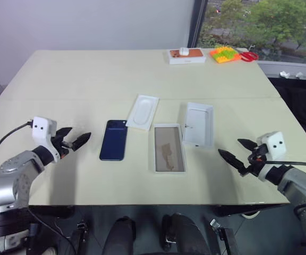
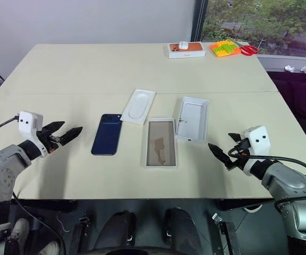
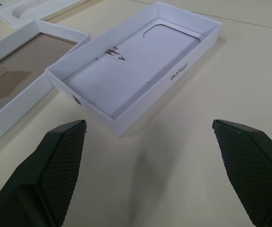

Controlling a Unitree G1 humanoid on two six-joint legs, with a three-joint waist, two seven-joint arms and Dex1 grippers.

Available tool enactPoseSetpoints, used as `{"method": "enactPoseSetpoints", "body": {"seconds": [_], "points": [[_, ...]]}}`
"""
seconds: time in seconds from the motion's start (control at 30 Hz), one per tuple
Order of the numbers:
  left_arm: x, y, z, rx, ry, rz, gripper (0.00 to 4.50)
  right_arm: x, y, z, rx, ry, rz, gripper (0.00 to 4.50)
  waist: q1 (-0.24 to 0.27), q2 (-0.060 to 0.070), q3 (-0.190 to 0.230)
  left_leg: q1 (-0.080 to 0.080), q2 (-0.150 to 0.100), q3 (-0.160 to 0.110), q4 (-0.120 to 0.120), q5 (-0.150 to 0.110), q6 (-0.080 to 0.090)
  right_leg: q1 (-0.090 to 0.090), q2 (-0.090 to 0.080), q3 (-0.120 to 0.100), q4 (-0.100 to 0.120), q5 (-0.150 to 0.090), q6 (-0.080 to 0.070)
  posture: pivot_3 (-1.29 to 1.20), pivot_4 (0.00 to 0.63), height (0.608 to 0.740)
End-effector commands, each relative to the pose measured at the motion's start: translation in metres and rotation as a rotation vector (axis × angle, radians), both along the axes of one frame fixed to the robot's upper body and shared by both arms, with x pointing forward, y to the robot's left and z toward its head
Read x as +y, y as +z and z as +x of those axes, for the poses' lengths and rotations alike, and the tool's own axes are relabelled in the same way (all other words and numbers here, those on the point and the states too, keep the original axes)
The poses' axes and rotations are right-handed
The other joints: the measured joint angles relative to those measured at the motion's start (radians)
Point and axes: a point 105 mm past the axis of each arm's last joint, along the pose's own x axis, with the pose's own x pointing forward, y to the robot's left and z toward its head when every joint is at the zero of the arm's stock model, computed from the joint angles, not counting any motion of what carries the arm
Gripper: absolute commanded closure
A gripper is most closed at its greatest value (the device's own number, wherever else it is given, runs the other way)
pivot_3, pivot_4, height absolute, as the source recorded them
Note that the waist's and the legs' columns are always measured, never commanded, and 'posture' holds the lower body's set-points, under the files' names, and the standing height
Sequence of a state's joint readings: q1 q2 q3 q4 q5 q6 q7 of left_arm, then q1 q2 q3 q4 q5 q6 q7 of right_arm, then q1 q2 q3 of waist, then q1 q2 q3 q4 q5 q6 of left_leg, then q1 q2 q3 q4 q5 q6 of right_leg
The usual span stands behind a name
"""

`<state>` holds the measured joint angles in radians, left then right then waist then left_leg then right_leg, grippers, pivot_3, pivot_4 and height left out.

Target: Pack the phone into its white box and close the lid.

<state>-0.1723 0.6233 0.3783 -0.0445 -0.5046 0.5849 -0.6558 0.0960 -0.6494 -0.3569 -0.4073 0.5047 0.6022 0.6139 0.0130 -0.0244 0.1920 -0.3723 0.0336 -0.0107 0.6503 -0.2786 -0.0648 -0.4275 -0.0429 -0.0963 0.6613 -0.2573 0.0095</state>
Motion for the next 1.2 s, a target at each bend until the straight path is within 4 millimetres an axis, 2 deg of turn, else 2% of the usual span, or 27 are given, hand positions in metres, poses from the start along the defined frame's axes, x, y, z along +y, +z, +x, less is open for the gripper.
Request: {"method": "enactPoseSetpoints", "body": {"seconds": [0.03, 0.4, 0.6, 0.73, 0.87, 0.93, 1.03, 1.2], "points": [[0.003, 0.018, -0.002, -0.057, 0.003, 0.010, 0.00, -0.002, 0.008, 0.001, -0.026, 0.004, -0.017, 0.03, 0.000, 0.000, 0.000, 0.000, 0.000, 0.000, 0.000, 0.000, 0.000, 0.000, 0.000, 0.000, 0.000, 0.000, 0.000, 0.00, 0.150, 0.740], [0.000, 0.018, -0.003, -0.050, -0.004, 0.016, 0.00, -0.003, 0.010, 0.002, -0.040, -0.010, -0.014, 0.03, 0.000, 0.000, 0.000, 0.000, 0.000, 0.000, 0.000, 0.000, 0.000, 0.000, 0.000, 0.000, 0.000, 0.000, 0.000, 0.00, 0.150, 0.740], [-0.015, 0.022, -0.003, -0.060, -0.061, 0.017, 0.00, -0.002, 0.012, 0.000, -0.047, -0.003, -0.025, 0.03, 0.000, 0.000, 0.000, 0.000, 0.000, 0.000, 0.000, 0.000, 0.000, 0.000, 0.000, 0.000, 0.000, 0.000, 0.000, 0.00, 0.150, 0.740], [-0.036, 0.027, 0.000, -0.060, -0.142, -0.016, 0.00, 0.008, 0.019, -0.003, -0.059, 0.033, -0.040, 0.03, 0.000, 0.000, 0.000, 0.000, 0.000, 0.000, 0.000, 0.000, 0.000, 0.000, 0.000, 0.000, 0.000, 0.000, 0.000, 0.00, 0.150, 0.740], [-0.060, 0.019, 0.004, -0.009, -0.251, -0.008, 0.00, 0.020, 0.024, -0.008, -0.073, 0.069, -0.050, 0.03, 0.001, 0.000, 0.000, 0.000, 0.000, 0.000, 0.000, 0.000, 0.000, 0.000, 0.001, 0.000, 0.000, 0.000, 0.000, 0.00, 0.150, 0.740], [-0.065, 0.017, 0.003, 0.005, -0.268, 0.000, 0.00, 0.022, 0.026, -0.012, -0.074, 0.072, -0.053, 0.03, -0.002, 0.000, 0.000, 0.000, 0.000, 0.000, 0.000, 0.000, 0.000, 0.000, 0.001, 0.000, 0.000, 0.000, 0.000, 0.00, 0.150, 0.740], [-0.068, 0.018, 0.006, 0.036, -0.296, -0.041, 0.00, 0.044, 0.035, -0.015, -0.101, 0.147, -0.041, 0.03, -0.003, 0.000, 0.000, 0.000, 0.000, 0.000, 0.000, 0.000, 0.000, 0.000, 0.001, 0.001, 0.000, 0.000, 0.000, 0.00, 0.150, 0.740], [-0.077, 0.020, 0.027, 0.054, -0.223, 0.007, 0.00, 0.061, 0.036, -0.020, -0.107, 0.185, -0.043, 0.03, 0.003, 0.000, 0.000, 0.000, 0.000, -0.001, 0.001, 0.000, 0.000, 0.000, 0.002, 0.000, 0.001, 0.000, -0.001, 0.00, 0.150, 0.740]]}}
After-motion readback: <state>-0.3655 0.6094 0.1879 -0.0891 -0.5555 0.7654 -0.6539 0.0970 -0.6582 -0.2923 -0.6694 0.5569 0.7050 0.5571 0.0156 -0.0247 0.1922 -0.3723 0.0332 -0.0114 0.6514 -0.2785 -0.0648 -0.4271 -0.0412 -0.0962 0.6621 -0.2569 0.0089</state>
